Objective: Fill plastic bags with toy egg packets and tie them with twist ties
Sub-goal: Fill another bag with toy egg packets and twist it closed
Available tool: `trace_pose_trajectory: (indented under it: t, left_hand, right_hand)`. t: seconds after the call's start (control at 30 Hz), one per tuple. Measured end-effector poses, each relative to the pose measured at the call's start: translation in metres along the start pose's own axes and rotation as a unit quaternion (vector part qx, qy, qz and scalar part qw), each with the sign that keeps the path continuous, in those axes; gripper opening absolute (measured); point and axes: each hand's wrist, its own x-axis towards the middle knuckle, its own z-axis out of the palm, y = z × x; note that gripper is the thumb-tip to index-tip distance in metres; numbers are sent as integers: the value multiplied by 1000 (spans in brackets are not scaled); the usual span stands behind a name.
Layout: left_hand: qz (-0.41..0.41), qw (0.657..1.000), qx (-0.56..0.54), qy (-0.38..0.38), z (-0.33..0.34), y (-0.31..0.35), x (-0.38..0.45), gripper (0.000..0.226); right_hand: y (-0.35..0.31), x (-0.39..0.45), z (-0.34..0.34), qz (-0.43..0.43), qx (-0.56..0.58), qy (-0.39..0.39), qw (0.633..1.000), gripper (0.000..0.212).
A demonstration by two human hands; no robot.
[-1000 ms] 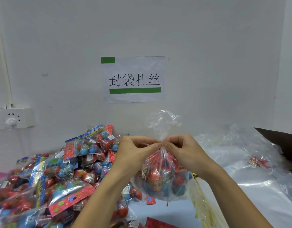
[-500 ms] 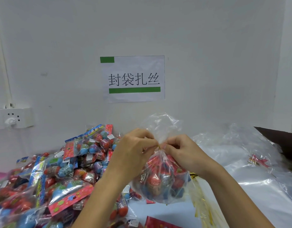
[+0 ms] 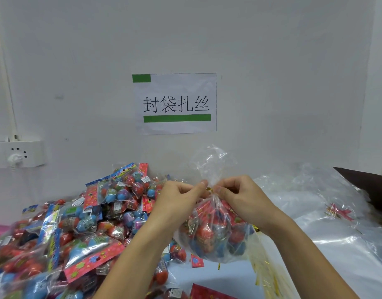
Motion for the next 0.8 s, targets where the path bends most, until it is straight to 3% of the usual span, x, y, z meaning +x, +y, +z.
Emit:
trace_pose_trajectory:
  t: [0.13, 0.3, 0.53, 0.67, 0.8]
  left_hand:
    - [-37, 997, -68, 15, 3, 0, 2, 34]
    - [-47, 989, -136, -28, 3, -2, 3, 19]
    - [-58, 982, -180, 4, 0, -9, 7, 13]
    - [-29, 985, -169, 5, -2, -11, 9, 12]
    - [62, 987, -141, 40, 4, -12, 7, 23]
  right_hand:
    - [-1, 0, 1, 3, -16, -4, 1000, 25]
    - [0, 1, -1, 13, -12, -6, 1000, 26]
    - [-1, -1, 0, 15, -7, -25, 1000, 27]
    - [0, -2, 1, 21, 24, -21, 999, 27]
    - [1, 0, 2, 39, 63, 6, 997, 26]
